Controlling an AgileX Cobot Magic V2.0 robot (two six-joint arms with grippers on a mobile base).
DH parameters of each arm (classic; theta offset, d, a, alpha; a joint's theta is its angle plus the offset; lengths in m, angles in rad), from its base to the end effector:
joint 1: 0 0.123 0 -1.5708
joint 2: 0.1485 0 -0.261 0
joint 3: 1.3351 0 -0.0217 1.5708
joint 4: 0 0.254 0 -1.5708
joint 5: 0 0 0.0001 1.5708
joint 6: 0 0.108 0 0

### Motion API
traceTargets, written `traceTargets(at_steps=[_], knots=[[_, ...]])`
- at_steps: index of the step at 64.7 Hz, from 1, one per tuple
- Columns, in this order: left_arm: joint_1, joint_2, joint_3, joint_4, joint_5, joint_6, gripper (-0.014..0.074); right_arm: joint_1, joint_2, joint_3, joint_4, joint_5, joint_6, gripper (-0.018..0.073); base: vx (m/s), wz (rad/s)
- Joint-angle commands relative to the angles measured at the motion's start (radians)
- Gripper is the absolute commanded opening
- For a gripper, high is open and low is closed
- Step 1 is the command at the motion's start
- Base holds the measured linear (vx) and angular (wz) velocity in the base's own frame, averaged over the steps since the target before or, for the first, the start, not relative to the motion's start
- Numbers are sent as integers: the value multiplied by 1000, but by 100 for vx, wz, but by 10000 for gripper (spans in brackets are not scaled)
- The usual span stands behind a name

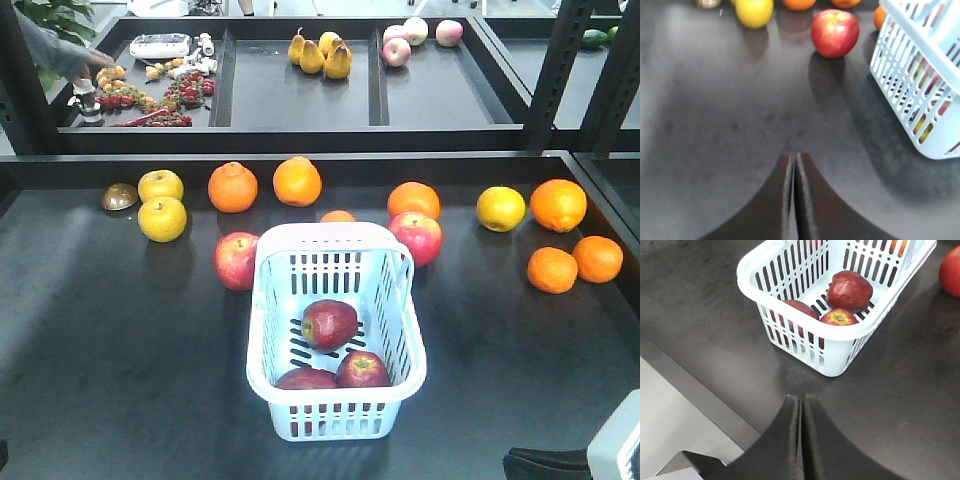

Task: Pick three apples into basket with both arms

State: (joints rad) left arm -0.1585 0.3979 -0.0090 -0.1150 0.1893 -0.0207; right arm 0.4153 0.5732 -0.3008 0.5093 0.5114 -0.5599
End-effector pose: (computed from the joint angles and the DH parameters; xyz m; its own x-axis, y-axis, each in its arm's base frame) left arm 0.1193 -0.0214 0.1530 -0.4839 -0.0576 -0.8732 0.1131 0.9853 -0.1277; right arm 0.1193 0.0808 0.2072 -0.4835 -0.3263 -0.8123 -0.6219 0.7811 0.0565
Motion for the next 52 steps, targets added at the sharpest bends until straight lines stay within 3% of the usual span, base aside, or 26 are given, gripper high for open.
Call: traceTargets(at_steps=[1,4,13,35,52], knots=[[-1,-48,18,-20,-80,42,-7,-2,0,-27,15,-44,0,-3,0,0],[-1,-77,56,-23,-113,38,-7,-2,0,-27,15,-44,0,-3,0,0],[0,-172,52,-24,-25,44,-7,-2,0,-27,15,-40,0,-3,0,0],[0,-444,52,58,46,45,-7,-2,0,-27,15,-39,0,-3,0,0],[38,-435,52,67,34,40,-7,-2,-1,-27,15,-26,0,-3,0,0]])
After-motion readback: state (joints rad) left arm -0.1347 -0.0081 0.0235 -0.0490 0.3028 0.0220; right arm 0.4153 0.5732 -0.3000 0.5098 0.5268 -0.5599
